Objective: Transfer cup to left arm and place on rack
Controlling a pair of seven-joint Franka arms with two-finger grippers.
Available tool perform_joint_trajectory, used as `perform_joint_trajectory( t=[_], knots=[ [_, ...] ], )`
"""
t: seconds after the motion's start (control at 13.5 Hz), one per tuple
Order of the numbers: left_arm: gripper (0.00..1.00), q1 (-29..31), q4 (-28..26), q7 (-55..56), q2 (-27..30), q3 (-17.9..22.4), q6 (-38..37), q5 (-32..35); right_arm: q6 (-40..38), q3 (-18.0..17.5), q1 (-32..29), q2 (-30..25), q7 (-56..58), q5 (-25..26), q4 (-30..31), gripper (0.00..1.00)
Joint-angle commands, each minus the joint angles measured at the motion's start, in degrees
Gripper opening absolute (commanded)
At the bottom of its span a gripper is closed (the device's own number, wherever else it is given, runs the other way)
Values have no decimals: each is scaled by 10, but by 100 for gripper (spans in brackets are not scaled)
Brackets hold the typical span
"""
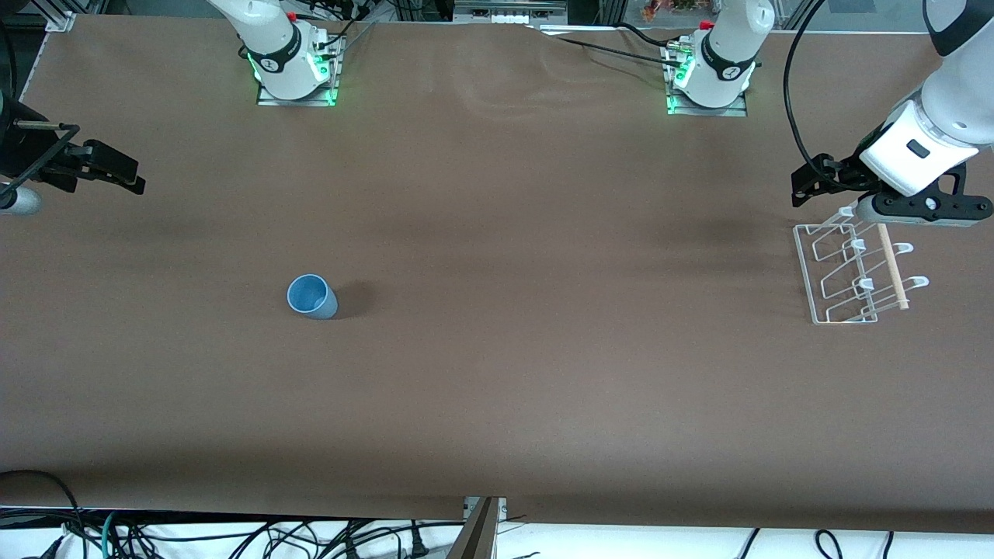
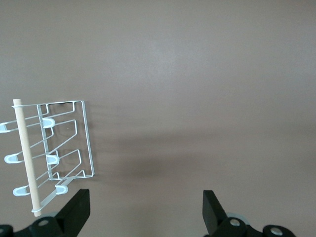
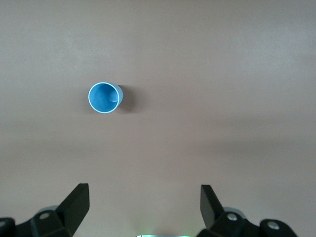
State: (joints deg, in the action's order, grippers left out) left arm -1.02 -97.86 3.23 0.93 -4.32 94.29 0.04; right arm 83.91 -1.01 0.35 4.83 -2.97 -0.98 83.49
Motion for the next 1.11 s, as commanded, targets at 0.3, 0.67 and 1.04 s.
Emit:
perform_joint_trajectory(
  t=[0.3, 0.67, 1.04],
  knots=[
    [100, 3, 0, -9, 8, -1, -15, 4, -1, 0, -2, 1, 7, 2, -7, 99],
    [100, 7, 0, -16, 8, -1, -16, 3, -1, 0, -3, 1, 7, 2, -7, 99],
    [100, 7, 0, -17, 8, -1, -17, 3, 1, 0, -3, 1, 7, 1, -7, 99]
  ],
)
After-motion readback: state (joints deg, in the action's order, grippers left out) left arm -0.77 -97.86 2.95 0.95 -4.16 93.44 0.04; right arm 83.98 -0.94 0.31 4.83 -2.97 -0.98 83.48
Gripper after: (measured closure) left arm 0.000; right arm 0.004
